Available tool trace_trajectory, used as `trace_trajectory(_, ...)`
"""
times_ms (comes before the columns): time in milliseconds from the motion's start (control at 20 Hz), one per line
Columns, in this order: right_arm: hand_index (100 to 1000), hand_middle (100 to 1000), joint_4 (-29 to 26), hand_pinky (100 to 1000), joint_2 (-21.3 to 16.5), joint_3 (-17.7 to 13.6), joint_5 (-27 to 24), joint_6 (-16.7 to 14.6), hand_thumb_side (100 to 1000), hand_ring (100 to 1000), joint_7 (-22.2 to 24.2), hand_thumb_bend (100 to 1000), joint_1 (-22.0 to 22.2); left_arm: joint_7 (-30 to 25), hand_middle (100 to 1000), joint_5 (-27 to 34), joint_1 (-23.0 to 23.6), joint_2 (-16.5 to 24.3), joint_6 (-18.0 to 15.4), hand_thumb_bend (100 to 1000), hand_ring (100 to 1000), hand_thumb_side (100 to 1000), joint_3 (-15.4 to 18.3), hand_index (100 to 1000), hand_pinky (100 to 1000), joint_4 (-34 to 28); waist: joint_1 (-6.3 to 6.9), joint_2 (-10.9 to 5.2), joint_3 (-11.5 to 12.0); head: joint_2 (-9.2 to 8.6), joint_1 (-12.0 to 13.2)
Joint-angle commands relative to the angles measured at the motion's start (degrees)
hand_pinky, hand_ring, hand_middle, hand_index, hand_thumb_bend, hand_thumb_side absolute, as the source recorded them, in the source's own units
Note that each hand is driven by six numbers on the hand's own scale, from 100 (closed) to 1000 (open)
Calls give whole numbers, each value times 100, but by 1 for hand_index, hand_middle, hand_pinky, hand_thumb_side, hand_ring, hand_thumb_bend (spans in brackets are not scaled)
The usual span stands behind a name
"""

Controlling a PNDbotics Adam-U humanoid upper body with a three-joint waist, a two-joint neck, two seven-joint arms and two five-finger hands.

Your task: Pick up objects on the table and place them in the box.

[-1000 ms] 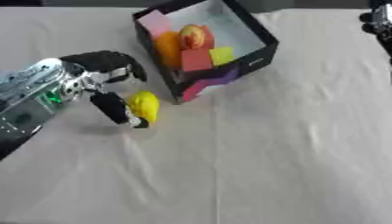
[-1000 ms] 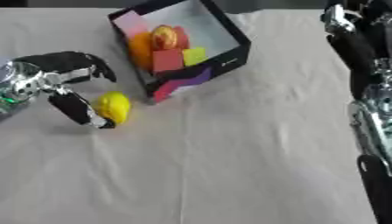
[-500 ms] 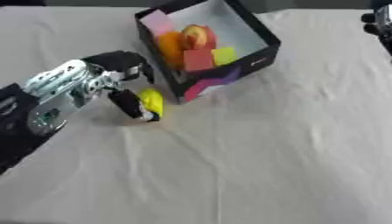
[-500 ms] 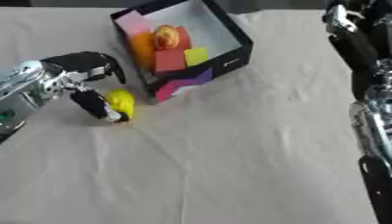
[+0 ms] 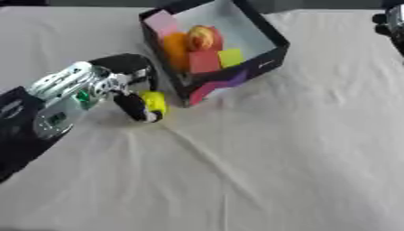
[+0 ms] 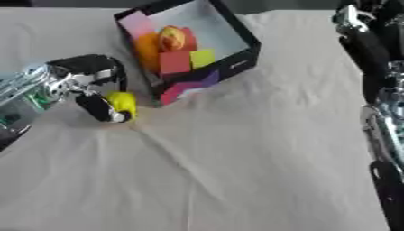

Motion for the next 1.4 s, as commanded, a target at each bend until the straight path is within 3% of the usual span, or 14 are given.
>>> trace_trajectory(50, 795, 677, -73, 782, -78, -23, 35, -3, 376, 710, -5, 100, -43, -84, 701, -64, -147, 273, 22, 357, 759, 227, 166, 508, 649, -370, 4, -159, 17, 12, 22)
trace_trajectory(350, 795, 677, -103, 782, -125, -75, 35, -11, 375, 710, -43, 100, -47, -375, 689, -29, -484, 610, 150, 364, 749, 158, 626, 501, 634, -1468, 22, -182, 32, 31, 9)
trace_trajectory(500, 796, 677, -115, 782, -120, -94, 13, -19, 372, 710, -67, 100, -108, -473, 676, -158, -1009, 366, 292, 352, 738, 149, 806, 494, 617, -1418, 9, -188, 17, 19, 23)
trace_trajectory(700, 796, 678, -157, 782, -77, -84, -20, -21, 368, 710, -53, 100, -243, -265, 669, -582, -1757, -537, 124, 351, 727, 153, 840, 490, 601, -272, -28, -172, -39, -12, 117)
trace_trajectory(950, 796, 678, -194, 781, 35, -44, -62, -11, 371, 711, -8, 100, -375, 423, 673, -1444, -2234, -1717, -843, 370, 732, 168, 1022, 505, 610, 1903, -73, -126, -156, -73, 308)
trace_trajectory(1050, 796, 678, -195, 781, 78, -29, -75, -12, 373, 710, 2, 100, -402, 785, 670, -1806, -2297, -2007, -1207, 373, 729, 163, 1141, 506, 609, 2471, -74, -108, -199, -90, 356)
trace_trajectory(1150, 795, 678, -196, 781, 109, -14, -80, -14, 372, 710, 14, 100, -425, 1104, 676, -2046, -2319, -2212, -1427, 431, 730, 177, 1264, 563, 610, 2885, -70, -95, -227, -97, 378)
trace_trajectory(1300, 795, 678, -201, 781, 129, -5, -80, -17, 371, 710, 26, 100, -449, 1330, 762, -2202, -2324, -2367, -1515, 602, 782, 353, 1394, 778, 662, 3241, -64, -93, -244, -88, 400)
trace_trajectory(1400, 795, 678, -208, 781, 119, -12, -82, -20, 370, 710, 24, 100, -450, 1446, 805, -2205, -2310, -2375, -1456, 725, 830, 533, 1459, 879, 720, 3252, -64, -102, -240, -77, 401)
